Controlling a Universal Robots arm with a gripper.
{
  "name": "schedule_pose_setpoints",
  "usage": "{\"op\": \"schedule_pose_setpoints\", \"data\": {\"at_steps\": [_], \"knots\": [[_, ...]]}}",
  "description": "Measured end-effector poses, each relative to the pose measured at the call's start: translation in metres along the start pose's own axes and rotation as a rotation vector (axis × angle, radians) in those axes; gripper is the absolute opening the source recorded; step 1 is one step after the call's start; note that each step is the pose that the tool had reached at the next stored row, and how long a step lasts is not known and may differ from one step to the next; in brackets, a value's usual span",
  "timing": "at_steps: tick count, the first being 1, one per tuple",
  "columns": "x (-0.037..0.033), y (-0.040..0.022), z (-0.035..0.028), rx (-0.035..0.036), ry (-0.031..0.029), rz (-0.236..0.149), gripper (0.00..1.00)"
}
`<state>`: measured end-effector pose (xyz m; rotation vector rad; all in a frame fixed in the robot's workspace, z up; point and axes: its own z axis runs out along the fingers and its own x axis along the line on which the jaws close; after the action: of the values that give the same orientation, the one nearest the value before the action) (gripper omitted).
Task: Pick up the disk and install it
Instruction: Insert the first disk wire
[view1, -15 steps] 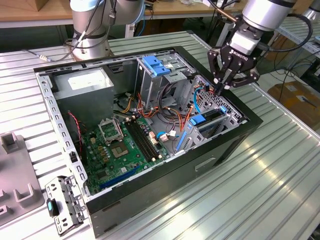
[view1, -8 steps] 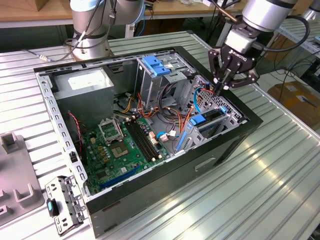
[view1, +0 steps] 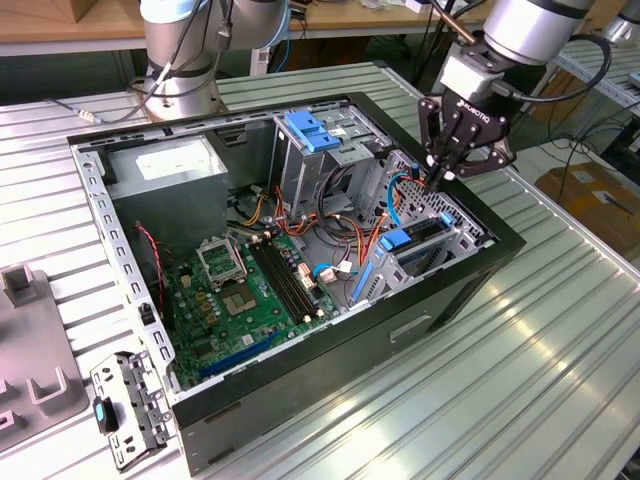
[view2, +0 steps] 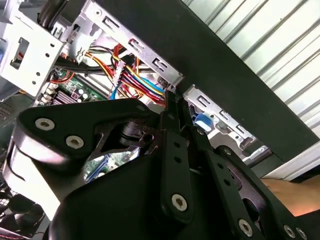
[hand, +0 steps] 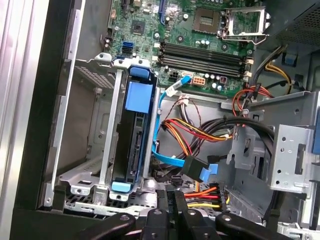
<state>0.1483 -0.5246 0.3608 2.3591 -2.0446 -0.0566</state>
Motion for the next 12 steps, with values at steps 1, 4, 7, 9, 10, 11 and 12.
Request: {"op": "schedule_pose_setpoints", "data": {"at_steps": [1, 4, 7, 9, 10, 11, 12], "knots": [[-0.0002, 0.0012, 0.0002, 0.0003, -0.0002, 0.0, 0.16], [-0.0003, 0.0025, 0.0004, 0.0007, 0.0004, 0.0, 0.16], [0.0026, 0.0031, 0.0006, 0.0007, 0.0007, 0.0, 0.16], [0.0059, 0.0037, 0.001, 0.0007, 0.0004, 0.0, 0.16], [0.0065, 0.0038, 0.0012, 0.0007, 0.0005, 0.0, 0.16], [0.0069, 0.0041, 0.0016, 0.0008, 0.0004, 0.0, 0.16], [0.0069, 0.0046, 0.0018, 0.0009, 0.0005, 0.0, 0.16]]}}
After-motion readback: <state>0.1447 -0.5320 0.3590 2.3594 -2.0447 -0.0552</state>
